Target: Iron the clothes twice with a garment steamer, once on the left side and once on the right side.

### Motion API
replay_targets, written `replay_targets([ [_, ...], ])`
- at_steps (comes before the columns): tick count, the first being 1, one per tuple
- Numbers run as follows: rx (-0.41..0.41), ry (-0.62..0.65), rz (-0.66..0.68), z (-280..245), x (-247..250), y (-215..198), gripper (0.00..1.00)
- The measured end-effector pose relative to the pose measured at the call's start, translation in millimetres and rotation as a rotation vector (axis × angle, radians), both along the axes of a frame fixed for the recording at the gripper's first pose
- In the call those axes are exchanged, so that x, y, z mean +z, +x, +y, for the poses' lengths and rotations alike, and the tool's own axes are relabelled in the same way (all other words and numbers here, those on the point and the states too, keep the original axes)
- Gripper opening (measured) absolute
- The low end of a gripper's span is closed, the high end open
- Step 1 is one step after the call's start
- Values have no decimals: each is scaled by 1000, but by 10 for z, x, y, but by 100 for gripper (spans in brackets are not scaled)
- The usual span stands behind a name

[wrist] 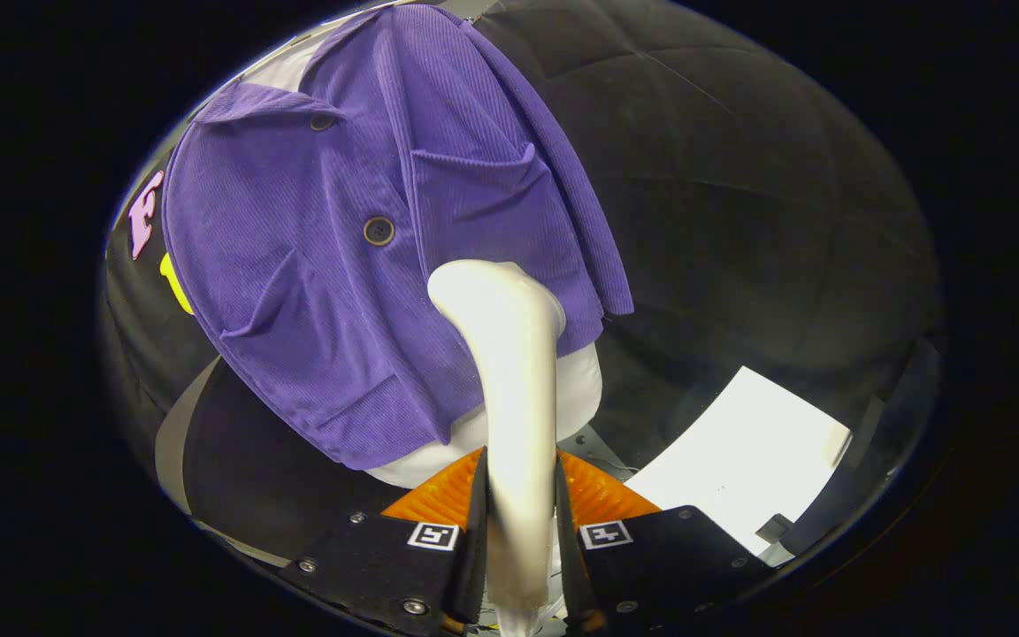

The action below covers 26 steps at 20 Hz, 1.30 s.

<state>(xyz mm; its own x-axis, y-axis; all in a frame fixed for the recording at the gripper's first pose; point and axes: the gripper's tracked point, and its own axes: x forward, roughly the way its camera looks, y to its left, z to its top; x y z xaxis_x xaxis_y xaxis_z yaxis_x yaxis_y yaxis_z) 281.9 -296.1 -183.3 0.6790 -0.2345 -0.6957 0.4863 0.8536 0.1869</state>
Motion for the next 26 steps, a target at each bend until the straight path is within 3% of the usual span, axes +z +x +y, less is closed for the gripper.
replay_targets([
  [7, 17, 40, 78, 194, -414, -227, 36],
  [11, 48, 50, 75, 414, -372, -422, 36],
  [17, 123, 31, -74, 900, 280, -744, 35],
  [26, 337, -64, -245, 1928, 1209, -1458, 35],
])
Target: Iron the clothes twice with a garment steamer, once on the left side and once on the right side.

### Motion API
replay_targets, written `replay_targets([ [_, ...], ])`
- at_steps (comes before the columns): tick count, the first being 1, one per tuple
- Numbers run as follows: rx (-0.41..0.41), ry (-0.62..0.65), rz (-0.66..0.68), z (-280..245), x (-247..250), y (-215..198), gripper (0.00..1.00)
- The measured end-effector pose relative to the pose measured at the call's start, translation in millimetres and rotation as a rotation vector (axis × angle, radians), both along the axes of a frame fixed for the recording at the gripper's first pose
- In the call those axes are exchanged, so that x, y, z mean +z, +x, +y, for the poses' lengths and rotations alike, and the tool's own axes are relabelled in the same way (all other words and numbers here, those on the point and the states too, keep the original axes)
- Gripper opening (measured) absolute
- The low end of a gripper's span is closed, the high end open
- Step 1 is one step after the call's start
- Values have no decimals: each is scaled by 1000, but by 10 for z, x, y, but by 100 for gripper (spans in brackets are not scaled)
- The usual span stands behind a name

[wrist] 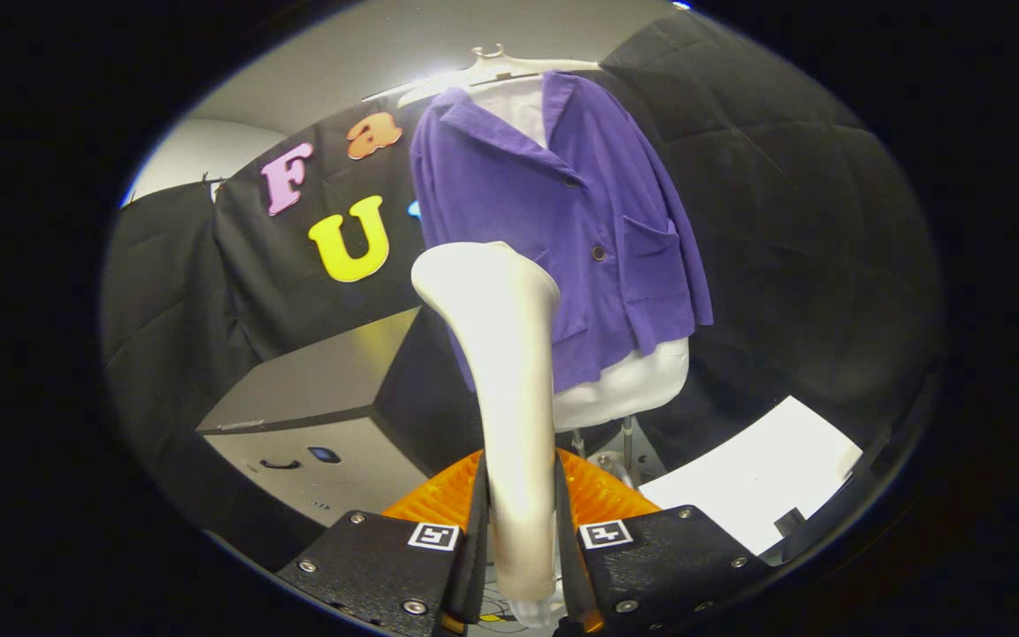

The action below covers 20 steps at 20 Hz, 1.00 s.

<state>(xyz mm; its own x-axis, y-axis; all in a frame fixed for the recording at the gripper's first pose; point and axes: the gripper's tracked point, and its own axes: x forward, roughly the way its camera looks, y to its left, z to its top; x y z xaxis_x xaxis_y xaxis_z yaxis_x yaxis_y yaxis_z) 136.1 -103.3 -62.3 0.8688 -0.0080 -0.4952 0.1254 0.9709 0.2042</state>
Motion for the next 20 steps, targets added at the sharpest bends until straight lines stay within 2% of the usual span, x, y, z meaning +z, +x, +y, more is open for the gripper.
replay_targets([
  [9, 109, -32, -91, 676, 405, -584, 35],
  [20, 152, -10, -50, 857, 243, -849, 35],
])
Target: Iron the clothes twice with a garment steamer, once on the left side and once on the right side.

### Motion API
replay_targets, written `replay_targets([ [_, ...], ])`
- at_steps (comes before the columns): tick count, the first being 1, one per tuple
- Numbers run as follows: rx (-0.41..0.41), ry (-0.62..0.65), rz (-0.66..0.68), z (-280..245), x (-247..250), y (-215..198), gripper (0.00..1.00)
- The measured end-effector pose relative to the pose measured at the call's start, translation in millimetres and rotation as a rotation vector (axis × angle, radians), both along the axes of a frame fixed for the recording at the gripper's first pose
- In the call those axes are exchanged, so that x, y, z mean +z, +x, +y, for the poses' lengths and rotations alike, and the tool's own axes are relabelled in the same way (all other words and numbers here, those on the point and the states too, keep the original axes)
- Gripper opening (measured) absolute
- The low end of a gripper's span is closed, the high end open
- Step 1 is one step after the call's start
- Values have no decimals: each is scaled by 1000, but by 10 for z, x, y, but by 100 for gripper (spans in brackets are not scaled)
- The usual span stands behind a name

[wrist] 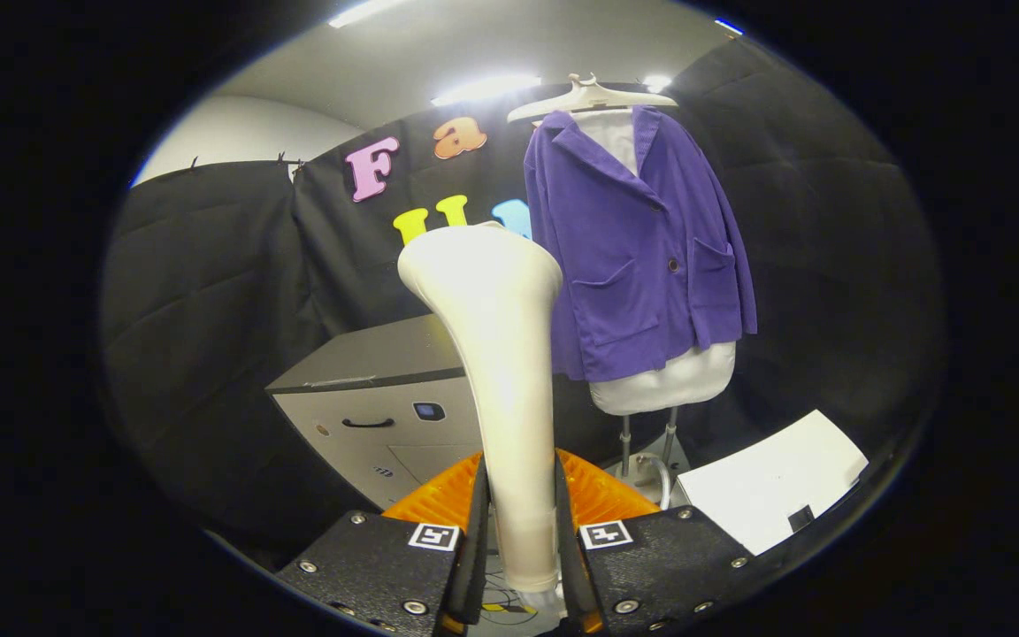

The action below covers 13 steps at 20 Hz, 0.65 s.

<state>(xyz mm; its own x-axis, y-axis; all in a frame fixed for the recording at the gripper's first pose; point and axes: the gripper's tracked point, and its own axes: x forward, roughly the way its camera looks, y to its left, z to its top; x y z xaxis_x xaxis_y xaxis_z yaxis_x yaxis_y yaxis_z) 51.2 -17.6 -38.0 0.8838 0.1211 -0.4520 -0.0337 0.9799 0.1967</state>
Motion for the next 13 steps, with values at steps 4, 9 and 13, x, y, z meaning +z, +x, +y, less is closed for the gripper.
replay_targets([
  [4, 5, 15, 19, 2, -57, -13, 35],
  [9, 6, 17, 11, -22, -39, 16, 36],
  [13, 11, 10, 8, -39, -8, 17, 36],
])
